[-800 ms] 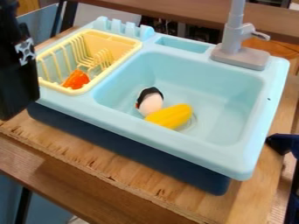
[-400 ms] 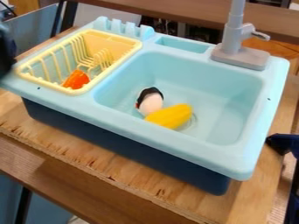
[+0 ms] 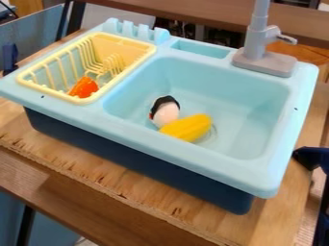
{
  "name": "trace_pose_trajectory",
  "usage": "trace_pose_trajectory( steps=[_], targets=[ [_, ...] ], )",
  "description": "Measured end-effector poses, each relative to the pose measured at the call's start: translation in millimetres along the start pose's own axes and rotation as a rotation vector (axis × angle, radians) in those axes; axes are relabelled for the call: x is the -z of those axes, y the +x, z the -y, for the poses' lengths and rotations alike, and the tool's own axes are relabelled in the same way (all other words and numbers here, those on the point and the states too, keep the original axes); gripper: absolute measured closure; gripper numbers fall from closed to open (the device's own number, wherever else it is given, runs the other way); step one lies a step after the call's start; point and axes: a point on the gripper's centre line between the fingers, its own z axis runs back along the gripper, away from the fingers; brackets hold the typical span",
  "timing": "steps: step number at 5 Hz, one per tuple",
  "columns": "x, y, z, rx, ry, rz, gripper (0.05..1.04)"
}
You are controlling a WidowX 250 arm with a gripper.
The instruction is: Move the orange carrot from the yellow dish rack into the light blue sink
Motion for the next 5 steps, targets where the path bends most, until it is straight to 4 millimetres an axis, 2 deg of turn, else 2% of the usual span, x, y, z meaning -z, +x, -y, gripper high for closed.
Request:
trace_pose_trajectory(
  steps=[1, 2, 4, 5],
  targets=[
    [8, 15, -33, -0.013, 0.002, -0.009, 0.083],
    [21, 39, -63, -0.008, -0.023, -0.01, 0.083],
    [48, 83, -100, 0.026, 0.012, 0.023, 0.083],
    [61, 102, -101, -0.037, 0.09, -0.007, 0.083]
  ],
)
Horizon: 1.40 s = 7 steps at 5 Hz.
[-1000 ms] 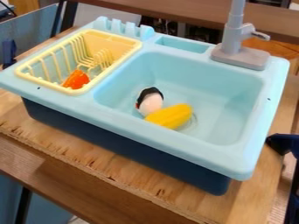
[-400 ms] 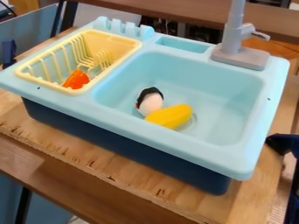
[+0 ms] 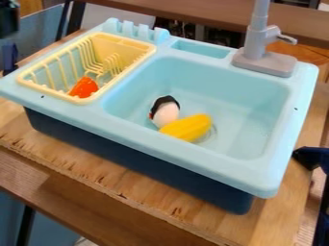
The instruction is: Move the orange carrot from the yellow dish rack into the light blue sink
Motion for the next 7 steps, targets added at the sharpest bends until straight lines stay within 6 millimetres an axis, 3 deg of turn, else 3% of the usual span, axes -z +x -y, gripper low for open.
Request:
trace_pose_trajectory(
  steps=[1, 3, 5, 7],
  targets=[
    [5, 23, 20, -0.006, 0.127, -0.04, 0.083],
    [28, 56, 58, -0.019, 0.171, -0.046, 0.083],
    [34, 54, 39, -0.069, 0.137, -0.015, 0.083],
    [50, 48, 45, -0.12, 0.079, -0.01, 0.083]
  ],
)
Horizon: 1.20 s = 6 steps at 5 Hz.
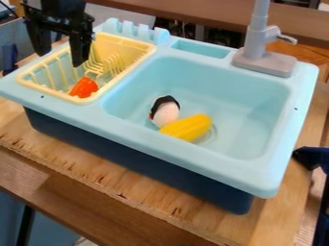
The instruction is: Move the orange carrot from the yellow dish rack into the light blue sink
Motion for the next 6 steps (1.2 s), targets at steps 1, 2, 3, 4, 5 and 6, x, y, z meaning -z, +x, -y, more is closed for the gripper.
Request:
trace_pose_trajectory(
  steps=[1, 2, 3, 4, 5, 6],
  targets=[
    [0, 4, 3, -0.011, -0.032, 0.027, 0.083],
    [-1, 6, 6, -0.015, 0.013, 0.031, 0.083],
    [10, 8, 10, -0.018, 0.007, 0.002, 0.083],
    [18, 10, 13, -0.021, -0.003, -0.009, 0.083],
    [26, 14, 16, -0.019, -0.023, -0.003, 0.083],
    [38, 13, 21, -0.009, -0.05, -0.013, 0.083]
  ],
)
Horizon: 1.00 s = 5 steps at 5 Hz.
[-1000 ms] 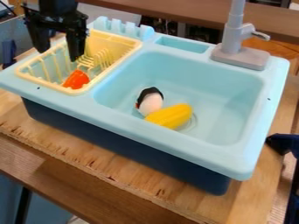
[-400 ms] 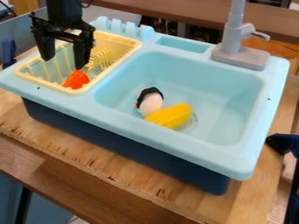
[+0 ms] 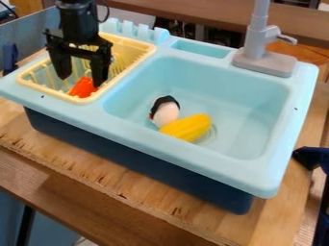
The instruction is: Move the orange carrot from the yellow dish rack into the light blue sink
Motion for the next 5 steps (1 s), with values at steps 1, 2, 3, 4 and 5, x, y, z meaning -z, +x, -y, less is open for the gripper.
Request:
trace_pose_trajectory(
  steps=[1, 2, 3, 4, 5],
  targets=[
    [16, -3, 1, -0.001, -0.006, -0.035, 0.083],
    [24, -8, 2, -0.003, -0.008, -0.053, 0.108],
    [37, -10, -3, -0.005, -0.016, -0.083, 0.243],
    [36, -12, -3, -0.001, -0.018, -0.096, 0.517],
    [32, -15, -2, 0.013, -0.026, -0.114, 0.541]
  ],
)
